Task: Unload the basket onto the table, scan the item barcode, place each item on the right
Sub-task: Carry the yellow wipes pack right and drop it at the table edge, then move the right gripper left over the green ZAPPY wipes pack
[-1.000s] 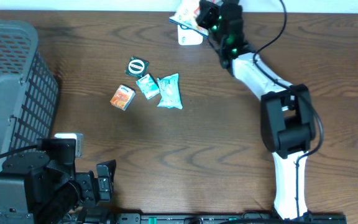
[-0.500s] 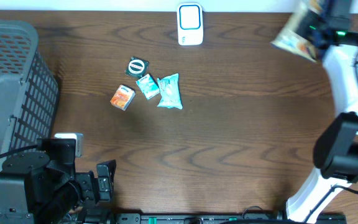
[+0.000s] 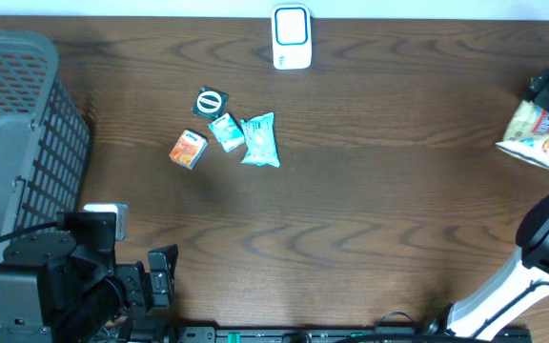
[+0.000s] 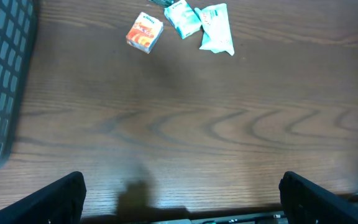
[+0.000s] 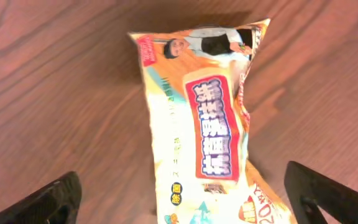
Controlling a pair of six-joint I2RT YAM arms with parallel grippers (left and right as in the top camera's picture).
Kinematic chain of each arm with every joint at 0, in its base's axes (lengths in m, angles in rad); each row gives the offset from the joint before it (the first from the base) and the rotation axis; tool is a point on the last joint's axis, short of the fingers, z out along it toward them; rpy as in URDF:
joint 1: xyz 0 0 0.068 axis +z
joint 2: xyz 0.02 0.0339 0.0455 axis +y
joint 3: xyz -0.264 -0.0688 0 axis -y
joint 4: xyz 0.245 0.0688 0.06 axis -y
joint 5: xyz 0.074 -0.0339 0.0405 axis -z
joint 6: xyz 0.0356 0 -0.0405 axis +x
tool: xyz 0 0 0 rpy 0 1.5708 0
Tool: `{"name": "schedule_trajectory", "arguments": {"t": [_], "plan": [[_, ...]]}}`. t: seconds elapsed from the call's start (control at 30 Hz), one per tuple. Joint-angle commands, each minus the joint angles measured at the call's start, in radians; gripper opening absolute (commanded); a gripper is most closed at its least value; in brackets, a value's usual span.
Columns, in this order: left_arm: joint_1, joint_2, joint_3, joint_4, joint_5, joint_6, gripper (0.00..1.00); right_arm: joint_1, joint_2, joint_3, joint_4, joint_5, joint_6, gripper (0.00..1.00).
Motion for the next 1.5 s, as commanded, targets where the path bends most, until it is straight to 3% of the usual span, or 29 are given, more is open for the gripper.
{"name": "schedule_trajectory", "arguments": {"t": [0.0, 0.1, 0.23, 0.37, 0.53, 0.6, 0.8, 1.17, 1.3, 1.47], "plan": [[0.000, 0.002, 0.003, 0.000, -0.010, -0.008, 0.98, 0.000, -0.024, 0.011, -0.010, -0.039, -0.018, 0.99], [0.000, 0.002, 0.003, 0.000, -0.010, -0.008, 0.98, 0.003, -0.065, 0.011, -0.015, -0.198, -0.018, 0.99], [0.000, 0.002, 0.003, 0.000, -0.010, -0.008, 0.98, 0.016, -0.111, 0.011, -0.045, -0.607, -0.017, 0.99], [0.000, 0.002, 0.003, 0.000, -0.010, -0.008, 0.97, 0.055, -0.116, 0.010, -0.171, -0.888, -0.018, 0.99], [0.000, 0.002, 0.003, 0.000, -0.010, -0.008, 0.97, 0.174, -0.101, -0.014, -0.359, -0.867, -0.130, 0.99], [0.000, 0.002, 0.003, 0.000, -0.010, -0.008, 0.98, 0.241, -0.100, -0.048, -0.392, -0.865, -0.218, 0.90], [0.000, 0.002, 0.003, 0.000, -0.010, -0.008, 0.98, 0.443, -0.100, -0.190, -0.335, -0.836, -0.283, 0.89], [0.000, 0.002, 0.003, 0.000, -0.010, -0.008, 0.98, 0.754, -0.100, -0.377, 0.093, -0.768, 0.087, 0.88], [0.000, 0.002, 0.003, 0.000, -0.010, -0.008, 0.98, 0.833, -0.100, -0.388, 0.188, -0.623, 0.215, 0.98], [0.000, 0.002, 0.003, 0.000, -0.010, -0.008, 0.97, 0.918, -0.096, -0.388, 0.283, -0.511, 0.300, 0.98]]}}
